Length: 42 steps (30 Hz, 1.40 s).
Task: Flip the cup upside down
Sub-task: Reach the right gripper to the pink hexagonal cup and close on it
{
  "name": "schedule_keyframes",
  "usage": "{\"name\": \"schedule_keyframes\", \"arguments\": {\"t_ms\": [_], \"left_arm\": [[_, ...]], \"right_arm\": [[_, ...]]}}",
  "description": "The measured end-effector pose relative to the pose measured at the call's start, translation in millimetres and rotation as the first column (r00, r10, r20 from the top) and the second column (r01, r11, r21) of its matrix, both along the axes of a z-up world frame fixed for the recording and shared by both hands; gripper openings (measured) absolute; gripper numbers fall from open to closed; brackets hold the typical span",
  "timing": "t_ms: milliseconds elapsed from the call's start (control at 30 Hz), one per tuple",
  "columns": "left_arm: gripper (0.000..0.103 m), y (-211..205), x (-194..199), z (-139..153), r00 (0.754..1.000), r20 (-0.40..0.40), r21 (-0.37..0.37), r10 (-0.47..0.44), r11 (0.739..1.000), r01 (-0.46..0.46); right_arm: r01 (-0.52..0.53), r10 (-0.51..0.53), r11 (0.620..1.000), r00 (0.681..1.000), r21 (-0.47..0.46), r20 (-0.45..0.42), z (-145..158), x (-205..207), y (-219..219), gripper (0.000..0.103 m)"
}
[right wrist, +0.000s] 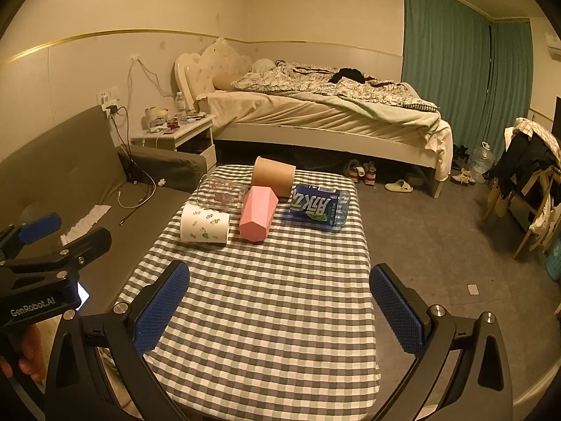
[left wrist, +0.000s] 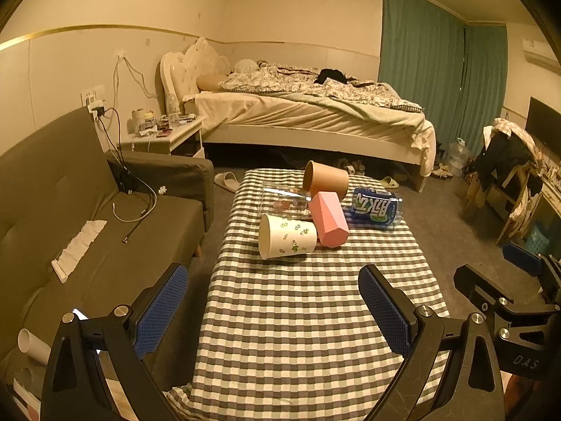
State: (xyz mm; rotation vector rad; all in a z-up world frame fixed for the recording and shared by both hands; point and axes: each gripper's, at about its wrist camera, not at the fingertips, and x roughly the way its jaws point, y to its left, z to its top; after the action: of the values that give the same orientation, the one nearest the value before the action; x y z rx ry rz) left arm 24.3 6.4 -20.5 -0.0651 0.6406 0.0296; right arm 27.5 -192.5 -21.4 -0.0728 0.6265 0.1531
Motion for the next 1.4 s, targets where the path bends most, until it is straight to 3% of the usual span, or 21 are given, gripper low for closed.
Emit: {"name": "schedule_keyframes", "arguments": {"t_ms": [267,533,833,1067,1167,1200,1400], "left_arm": [[0.101,19,49,-29,0.998,-0.057,-0.005,0.033,0.999,-0.034],[0.101,49,117,-67,0.991,-0.113,0.01,0.068,0.998,-0.068],[0.101,71,162,-106,0.979,-0.181,0.005,0.095,0.995,-0.096],[0.101,72,171,-119,0.976,-0.204,0.02,0.081,0.997,-0.079],[0.101,69,171,-123,0.975,-0.212,0.031,0.073,0.997,-0.068],[0.101,68,171,-123,0.975,-0.213,0.032,0.071,0.997,-0.065],[0.101,61,164,-109,0.978,-0.198,0.027,0.057,0.998,-0.053]], "right_arm": [[0.008,-0.005,0.999,0.997,0.037,-0.08,-23,46,6,0.103],[0.02,-0.017,1.0,0.99,0.021,-0.144,-59,143,31,0.103],[0.034,-0.021,0.998,0.973,0.052,-0.231,-107,240,56,0.102],[0.042,-0.016,0.996,0.947,0.075,-0.321,-146,283,64,0.084],[0.047,-0.002,0.991,0.94,0.124,-0.341,-155,288,59,0.071],[0.048,0.0,0.99,0.937,0.13,-0.349,-157,290,58,0.062],[0.021,0.022,0.991,0.946,0.129,-0.324,-139,275,57,0.062]]}}
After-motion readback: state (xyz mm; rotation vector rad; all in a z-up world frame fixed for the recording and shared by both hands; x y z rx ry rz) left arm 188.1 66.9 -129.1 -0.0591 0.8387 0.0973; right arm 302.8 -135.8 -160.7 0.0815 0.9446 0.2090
